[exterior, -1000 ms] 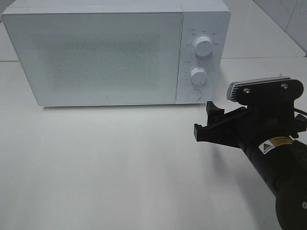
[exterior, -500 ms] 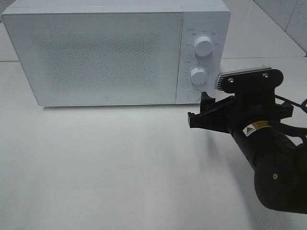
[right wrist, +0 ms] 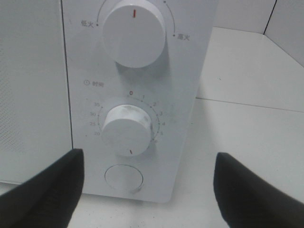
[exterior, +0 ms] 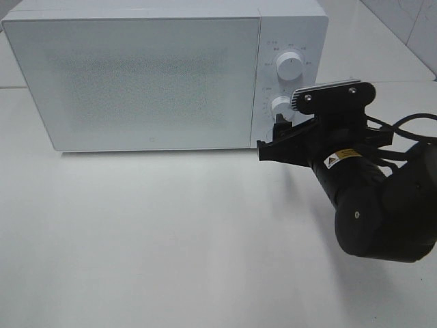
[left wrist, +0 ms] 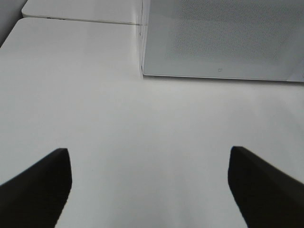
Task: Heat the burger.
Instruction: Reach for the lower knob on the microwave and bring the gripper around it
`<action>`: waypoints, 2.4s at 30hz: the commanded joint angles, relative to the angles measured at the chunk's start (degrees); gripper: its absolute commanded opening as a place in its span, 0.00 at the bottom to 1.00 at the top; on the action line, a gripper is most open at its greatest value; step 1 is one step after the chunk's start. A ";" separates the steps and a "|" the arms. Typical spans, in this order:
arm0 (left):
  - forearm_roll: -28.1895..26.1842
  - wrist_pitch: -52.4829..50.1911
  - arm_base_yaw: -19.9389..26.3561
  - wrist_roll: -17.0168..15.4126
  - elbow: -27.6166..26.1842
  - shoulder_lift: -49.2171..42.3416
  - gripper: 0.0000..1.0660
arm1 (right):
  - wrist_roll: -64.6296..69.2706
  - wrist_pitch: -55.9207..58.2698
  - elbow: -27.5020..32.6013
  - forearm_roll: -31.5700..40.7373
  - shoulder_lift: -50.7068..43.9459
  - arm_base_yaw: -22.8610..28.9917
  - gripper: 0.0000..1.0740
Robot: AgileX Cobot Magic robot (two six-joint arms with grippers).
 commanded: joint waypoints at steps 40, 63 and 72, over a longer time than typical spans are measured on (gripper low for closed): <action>-0.52 0.06 0.00 0.11 0.29 -1.15 0.77 | 4.81 2.12 -13.29 -6.93 9.40 -6.88 0.67; -0.52 0.06 0.00 0.11 0.29 -1.09 0.77 | 4.81 1.55 -12.83 -7.96 9.11 -5.56 0.12; -0.52 0.06 0.00 0.11 0.29 -1.09 0.77 | 4.81 0.34 -12.83 -7.96 9.11 -5.56 0.00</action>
